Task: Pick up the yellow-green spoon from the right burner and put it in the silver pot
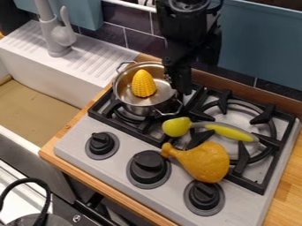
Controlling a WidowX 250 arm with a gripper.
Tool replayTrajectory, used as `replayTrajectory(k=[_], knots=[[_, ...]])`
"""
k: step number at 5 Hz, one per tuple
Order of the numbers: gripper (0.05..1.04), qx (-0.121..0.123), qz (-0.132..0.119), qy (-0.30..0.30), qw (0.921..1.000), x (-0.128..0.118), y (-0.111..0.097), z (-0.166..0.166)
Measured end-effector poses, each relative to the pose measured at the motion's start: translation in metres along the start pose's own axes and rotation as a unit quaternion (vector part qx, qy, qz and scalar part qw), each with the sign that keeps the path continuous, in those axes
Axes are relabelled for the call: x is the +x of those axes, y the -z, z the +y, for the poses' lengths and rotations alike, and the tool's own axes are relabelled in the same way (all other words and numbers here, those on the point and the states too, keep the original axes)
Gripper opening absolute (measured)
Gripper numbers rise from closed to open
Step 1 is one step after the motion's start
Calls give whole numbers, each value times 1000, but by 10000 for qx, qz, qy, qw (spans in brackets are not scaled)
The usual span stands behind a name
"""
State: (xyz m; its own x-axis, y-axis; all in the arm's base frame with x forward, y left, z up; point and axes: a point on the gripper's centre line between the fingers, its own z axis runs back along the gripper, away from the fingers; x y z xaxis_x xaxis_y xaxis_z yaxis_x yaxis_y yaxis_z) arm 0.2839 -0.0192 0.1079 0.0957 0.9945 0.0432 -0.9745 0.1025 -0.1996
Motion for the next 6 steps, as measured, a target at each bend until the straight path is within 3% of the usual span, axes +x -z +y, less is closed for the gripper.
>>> replayTrajectory(k=[2,4,5,6], knots=[[1001,200,-10,-148,9997,-14,16,3],[1001,-16,73,-389,9992,-27,26,-6],[1001,208,-73,-586,9980,-39,39,-1],[1001,250,-113,-566,9980,-48,46,2]])
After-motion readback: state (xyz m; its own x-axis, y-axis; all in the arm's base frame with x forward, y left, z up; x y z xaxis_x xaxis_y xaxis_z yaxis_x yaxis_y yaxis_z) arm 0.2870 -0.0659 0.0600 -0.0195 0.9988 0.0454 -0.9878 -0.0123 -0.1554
